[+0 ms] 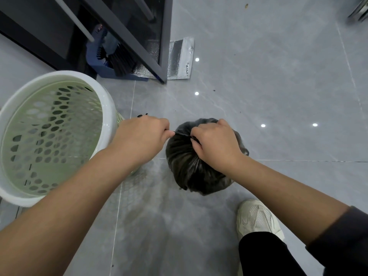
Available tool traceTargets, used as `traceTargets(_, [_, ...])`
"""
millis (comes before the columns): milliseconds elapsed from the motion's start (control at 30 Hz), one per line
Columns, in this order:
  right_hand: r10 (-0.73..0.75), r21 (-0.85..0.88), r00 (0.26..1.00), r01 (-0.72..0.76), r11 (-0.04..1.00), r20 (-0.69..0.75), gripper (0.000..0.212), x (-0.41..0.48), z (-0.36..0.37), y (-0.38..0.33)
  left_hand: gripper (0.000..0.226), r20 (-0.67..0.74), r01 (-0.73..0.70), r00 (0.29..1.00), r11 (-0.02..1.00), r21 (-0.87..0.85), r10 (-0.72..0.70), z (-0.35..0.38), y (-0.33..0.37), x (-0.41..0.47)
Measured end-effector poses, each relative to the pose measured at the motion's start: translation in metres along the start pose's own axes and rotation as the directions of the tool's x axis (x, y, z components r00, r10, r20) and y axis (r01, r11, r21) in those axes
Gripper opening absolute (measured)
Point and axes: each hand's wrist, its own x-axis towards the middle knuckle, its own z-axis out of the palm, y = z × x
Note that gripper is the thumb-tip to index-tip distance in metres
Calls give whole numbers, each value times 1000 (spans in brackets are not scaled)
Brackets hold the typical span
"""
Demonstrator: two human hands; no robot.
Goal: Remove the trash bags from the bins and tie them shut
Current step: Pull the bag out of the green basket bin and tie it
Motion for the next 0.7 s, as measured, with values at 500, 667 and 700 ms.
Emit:
traceTargets(500, [-13,37,996,9,999,86,29,3,-10,1,29,-59,-44,997,998,-40,42,6,2,2])
traceTargets(667, [-58,60,998,57,997,8,24,-2,-4,4,30,-40,-60,997,998,27,61,8,5,2])
traceTargets(700, [-60,52,998,61,997,-14,25,-3,-2,4,31,-32,-67,997,997,41,68,8,4,2])
